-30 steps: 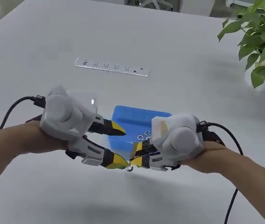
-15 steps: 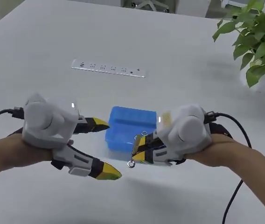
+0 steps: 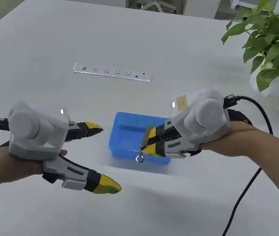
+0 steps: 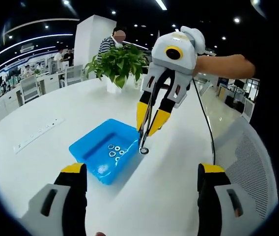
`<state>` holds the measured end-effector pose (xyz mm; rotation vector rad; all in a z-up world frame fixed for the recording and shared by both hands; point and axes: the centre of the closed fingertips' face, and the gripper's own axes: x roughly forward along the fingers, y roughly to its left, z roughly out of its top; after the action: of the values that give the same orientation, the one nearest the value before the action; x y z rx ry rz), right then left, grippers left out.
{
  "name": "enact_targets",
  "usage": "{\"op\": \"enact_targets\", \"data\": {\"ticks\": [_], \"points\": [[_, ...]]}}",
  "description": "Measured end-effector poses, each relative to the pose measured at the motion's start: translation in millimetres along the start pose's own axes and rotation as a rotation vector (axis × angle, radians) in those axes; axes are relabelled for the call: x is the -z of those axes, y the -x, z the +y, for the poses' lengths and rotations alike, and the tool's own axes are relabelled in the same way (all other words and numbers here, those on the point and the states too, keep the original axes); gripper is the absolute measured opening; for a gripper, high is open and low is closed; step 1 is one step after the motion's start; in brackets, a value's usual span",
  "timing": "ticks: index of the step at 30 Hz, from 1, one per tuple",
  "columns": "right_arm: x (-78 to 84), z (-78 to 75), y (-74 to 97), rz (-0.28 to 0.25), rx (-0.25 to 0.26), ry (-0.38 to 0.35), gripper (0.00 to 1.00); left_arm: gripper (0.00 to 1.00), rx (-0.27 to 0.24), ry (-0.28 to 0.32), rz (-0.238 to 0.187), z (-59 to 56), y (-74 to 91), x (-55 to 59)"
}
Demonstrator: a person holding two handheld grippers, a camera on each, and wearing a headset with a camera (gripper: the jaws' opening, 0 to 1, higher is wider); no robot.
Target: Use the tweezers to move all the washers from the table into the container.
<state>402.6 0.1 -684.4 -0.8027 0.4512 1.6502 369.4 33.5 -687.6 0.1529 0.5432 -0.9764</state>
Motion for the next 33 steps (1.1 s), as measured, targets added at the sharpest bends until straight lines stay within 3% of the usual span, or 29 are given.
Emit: {"op": "enact_targets", "data": {"ticks": [16, 33], "points": [[7.0, -38.7, -4.1, -0.002, 0.032, 0.011, 0.09, 0.99, -0.035, 0.017, -0.011, 5.5, 9.3, 2.9], [20.7, -58.0, -30.6, 0.014, 0.042, 0.027, 0.09, 0.99, -0.060, 0.019, -0.023, 14.3, 15.8, 2.2]]}}
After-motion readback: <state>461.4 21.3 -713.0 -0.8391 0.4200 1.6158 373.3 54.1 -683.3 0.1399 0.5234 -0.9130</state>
